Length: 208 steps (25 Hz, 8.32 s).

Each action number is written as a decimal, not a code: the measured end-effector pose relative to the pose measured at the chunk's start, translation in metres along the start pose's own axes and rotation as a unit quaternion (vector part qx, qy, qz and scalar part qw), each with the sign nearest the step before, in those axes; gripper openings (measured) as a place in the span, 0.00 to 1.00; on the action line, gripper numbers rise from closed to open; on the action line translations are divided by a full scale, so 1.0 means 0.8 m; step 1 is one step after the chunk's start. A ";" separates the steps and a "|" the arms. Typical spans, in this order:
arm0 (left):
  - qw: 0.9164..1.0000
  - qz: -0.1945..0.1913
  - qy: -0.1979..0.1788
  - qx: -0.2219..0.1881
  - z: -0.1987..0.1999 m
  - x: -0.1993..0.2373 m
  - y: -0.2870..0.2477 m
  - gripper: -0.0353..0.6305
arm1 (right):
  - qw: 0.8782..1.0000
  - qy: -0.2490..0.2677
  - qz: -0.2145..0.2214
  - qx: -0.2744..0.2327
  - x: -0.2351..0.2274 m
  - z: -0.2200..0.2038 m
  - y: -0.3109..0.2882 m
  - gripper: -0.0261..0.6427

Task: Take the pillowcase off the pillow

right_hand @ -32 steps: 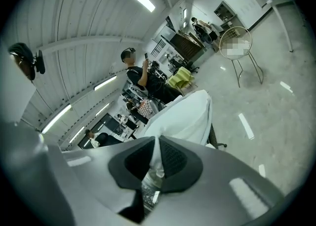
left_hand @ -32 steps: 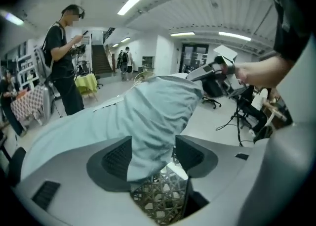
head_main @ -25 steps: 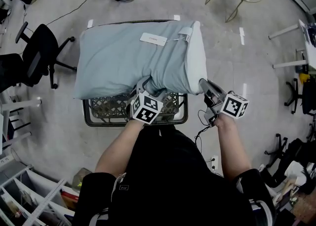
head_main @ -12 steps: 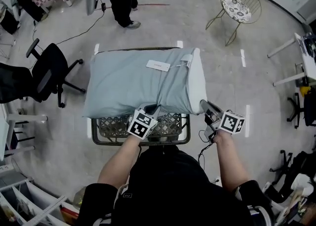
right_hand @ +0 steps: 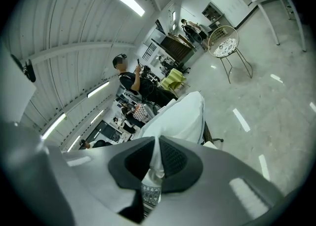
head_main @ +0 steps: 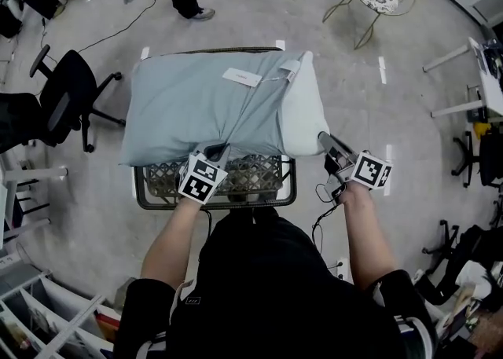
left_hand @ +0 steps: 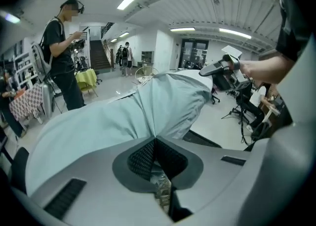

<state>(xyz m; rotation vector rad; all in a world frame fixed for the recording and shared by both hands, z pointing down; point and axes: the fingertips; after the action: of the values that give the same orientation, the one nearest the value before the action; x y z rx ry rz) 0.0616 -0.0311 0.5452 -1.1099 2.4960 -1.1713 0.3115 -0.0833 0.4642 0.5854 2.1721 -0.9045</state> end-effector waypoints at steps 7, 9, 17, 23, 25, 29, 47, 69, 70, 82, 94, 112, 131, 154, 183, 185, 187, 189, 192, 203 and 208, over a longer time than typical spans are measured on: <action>1.000 0.007 -0.014 0.013 -0.010 0.032 0.015 0.06 | 1.000 -0.010 0.010 0.000 -0.011 0.005 0.000 0.08; 1.000 0.007 0.010 0.007 -0.009 0.034 0.017 0.06 | 1.000 0.007 0.003 0.007 -0.014 -0.002 0.001 0.08; 0.999 -0.023 0.026 -0.036 0.022 -0.026 -0.011 0.31 | 0.996 0.041 -0.048 0.068 -0.046 -0.069 0.009 0.10; 0.999 -0.029 0.032 -0.015 0.022 -0.049 -0.060 0.37 | 0.996 0.039 -0.041 0.071 -0.039 -0.080 0.012 0.10; 0.999 -0.030 0.038 -0.015 0.020 -0.048 -0.066 0.31 | 0.995 0.040 -0.044 0.074 -0.042 -0.085 0.011 0.10; 1.000 -0.018 0.002 0.020 0.006 -0.053 -0.070 0.11 | 0.996 0.022 -0.044 0.068 -0.051 -0.087 0.013 0.10; 0.998 -0.038 0.038 0.017 -0.009 -0.009 -0.030 0.07 | 0.996 0.039 -0.008 0.077 -0.067 -0.058 0.014 0.10; 0.987 0.103 0.079 0.093 -0.086 0.033 -0.032 0.30 | 0.962 0.121 -0.115 0.218 -0.153 -0.154 -0.074 0.81; 0.986 0.110 0.076 0.097 -0.089 0.041 -0.029 0.20 | 0.963 0.115 -0.107 0.219 -0.149 -0.160 -0.077 0.78; 0.991 0.094 0.077 0.061 -0.132 0.103 0.054 0.06 | 0.975 0.075 -0.062 0.199 -0.092 -0.181 -0.031 0.42; 0.999 0.016 0.034 0.015 -0.123 0.085 0.088 0.06 | 0.978 0.091 -0.125 0.140 -0.088 -0.165 -0.015 0.41; 0.997 0.061 0.042 -0.022 -0.076 0.086 0.088 0.09 | 0.969 0.127 -0.107 0.185 -0.122 -0.149 0.005 0.57; 0.998 0.049 0.009 -0.046 0.165 0.077 -0.063 0.17 | 0.994 0.071 -0.020 0.083 -0.131 0.015 -0.129 0.62; 0.996 -0.042 -0.023 0.075 0.153 0.159 -0.250 0.37 | 0.981 0.082 0.048 0.167 -0.144 -0.008 -0.246 0.65; 0.994 0.007 -0.087 0.067 0.169 0.173 -0.141 0.06 | 0.989 0.099 0.095 0.059 -0.079 0.038 -0.129 0.24; 0.995 0.013 -0.069 0.067 0.161 0.184 -0.126 0.06 | 0.989 0.097 0.092 0.059 -0.083 0.034 -0.117 0.24; 0.996 0.016 -0.054 0.068 0.152 0.190 -0.116 0.06 | 0.991 0.087 0.089 0.055 -0.092 0.031 -0.106 0.24; 0.996 0.021 -0.056 0.070 0.147 0.191 -0.107 0.06 | 0.992 0.075 0.089 0.047 -0.097 0.030 -0.096 0.24; 0.995 0.032 -0.066 0.071 0.144 0.195 -0.089 0.06 | 0.992 0.076 0.090 0.038 -0.092 0.034 -0.085 0.24; 0.995 0.050 -0.049 0.066 0.135 0.205 -0.074 0.06 | 0.993 0.096 0.054 0.047 -0.099 0.056 -0.123 0.31; 0.996 0.050 -0.053 0.053 0.153 0.191 -0.103 0.07 | 0.995 0.086 0.006 0.057 -0.123 0.049 -0.133 0.40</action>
<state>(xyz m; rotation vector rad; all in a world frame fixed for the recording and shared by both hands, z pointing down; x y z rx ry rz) 0.0519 -0.2431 0.5446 -0.9807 2.3510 -1.1708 0.3261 -0.1955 0.5634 0.7547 2.2768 -1.0104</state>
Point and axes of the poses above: the fingertips, and each gripper's own axes: y backward along the fingers, x to its left, z out of its top, and after that the axes turned 7 degrees about -z, right-handed
